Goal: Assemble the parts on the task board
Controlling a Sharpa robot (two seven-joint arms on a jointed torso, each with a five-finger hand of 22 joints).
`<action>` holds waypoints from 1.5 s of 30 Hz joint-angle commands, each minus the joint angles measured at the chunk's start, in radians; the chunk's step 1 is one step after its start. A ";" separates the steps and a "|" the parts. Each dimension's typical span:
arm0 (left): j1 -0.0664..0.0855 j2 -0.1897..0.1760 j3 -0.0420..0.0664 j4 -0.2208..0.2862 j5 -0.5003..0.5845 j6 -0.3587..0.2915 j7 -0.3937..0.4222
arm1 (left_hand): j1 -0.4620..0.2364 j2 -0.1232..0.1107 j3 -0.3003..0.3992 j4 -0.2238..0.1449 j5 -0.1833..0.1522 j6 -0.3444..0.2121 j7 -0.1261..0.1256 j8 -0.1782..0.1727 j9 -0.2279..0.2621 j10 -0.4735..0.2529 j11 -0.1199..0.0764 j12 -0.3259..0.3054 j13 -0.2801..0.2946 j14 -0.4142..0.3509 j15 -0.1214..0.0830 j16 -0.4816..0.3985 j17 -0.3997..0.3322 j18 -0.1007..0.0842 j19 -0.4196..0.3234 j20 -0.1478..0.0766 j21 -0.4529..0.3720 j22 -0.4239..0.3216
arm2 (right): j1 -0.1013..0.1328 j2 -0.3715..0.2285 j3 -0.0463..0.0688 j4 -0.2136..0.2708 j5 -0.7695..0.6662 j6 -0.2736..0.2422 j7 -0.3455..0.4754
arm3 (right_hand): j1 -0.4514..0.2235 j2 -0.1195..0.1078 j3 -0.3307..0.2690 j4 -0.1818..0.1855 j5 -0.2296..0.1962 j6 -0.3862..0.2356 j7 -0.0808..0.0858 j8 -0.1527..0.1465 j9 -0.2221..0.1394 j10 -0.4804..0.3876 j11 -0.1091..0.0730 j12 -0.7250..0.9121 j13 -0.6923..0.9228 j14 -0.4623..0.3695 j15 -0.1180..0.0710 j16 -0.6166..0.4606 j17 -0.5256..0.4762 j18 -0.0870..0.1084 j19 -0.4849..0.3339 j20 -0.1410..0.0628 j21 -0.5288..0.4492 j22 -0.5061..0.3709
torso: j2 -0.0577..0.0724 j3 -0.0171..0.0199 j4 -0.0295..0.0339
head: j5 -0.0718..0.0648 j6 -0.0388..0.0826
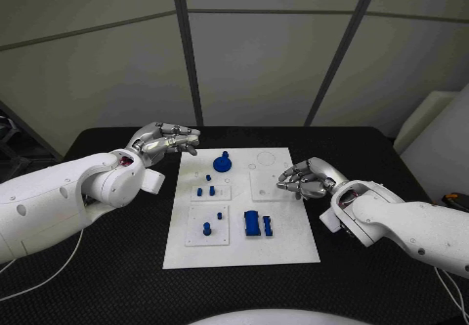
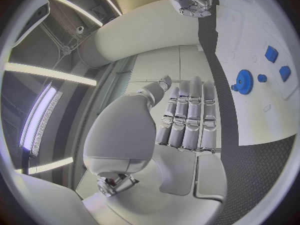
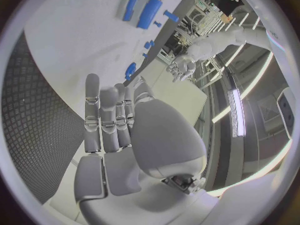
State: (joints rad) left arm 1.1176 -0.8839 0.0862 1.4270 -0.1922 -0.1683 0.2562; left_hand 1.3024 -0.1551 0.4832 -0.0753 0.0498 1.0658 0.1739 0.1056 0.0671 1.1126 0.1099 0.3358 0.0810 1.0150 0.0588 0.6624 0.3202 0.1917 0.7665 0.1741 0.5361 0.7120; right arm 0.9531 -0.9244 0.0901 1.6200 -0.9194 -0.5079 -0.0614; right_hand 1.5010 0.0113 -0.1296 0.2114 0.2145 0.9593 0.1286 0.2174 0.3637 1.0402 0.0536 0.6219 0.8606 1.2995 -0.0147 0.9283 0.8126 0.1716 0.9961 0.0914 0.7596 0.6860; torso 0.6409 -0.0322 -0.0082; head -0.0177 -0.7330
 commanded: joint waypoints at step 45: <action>-0.067 0.105 -0.085 0.138 0.192 -0.596 0.262 | -0.972 0.155 -0.385 0.075 -0.050 -0.818 -0.174 -0.106 -0.067 -0.863 -0.110 -0.336 -0.081 -0.789 -0.059 -0.662 -0.320 -0.192 -0.609 -0.103 -0.536 -0.606 | 0.097 0.146 -0.088 -0.055 0.914 -0.258 0.579 | -1.096 -0.011 0.130 -0.211 -0.215 -0.709 -0.129 -0.217 -0.364 -0.764 -0.054 -0.622 -0.861 -1.033 0.015 -0.928 -0.813 -0.101 -0.780 -0.091 -0.760 -0.614 | -0.097 0.0322 0.0082 | 0.018 0.133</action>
State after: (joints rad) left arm 1.0488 -0.7773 0.0006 1.5568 -0.0063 -0.6725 0.4749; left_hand 0.4475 -0.0049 0.1342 0.0001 0.0071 0.3364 0.0052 0.0044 0.0024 0.3389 0.0260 0.0059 0.0019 0.3068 0.0162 0.0068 0.0021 0.0592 0.2129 0.0978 0.0137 0.1436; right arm 1.0468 -0.7763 0.0017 1.5562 -0.0939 -0.6889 0.4617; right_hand 0.5467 0.0006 -0.0002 0.0455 0.0137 0.3380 0.0182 0.0076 0.0055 0.3739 0.0092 0.0070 0.0021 0.3604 0.0060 0.0044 0.0339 0.0914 0.2927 0.0726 0.0246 0.0974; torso 0.5446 -0.0004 0.0000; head 0.0003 -0.5998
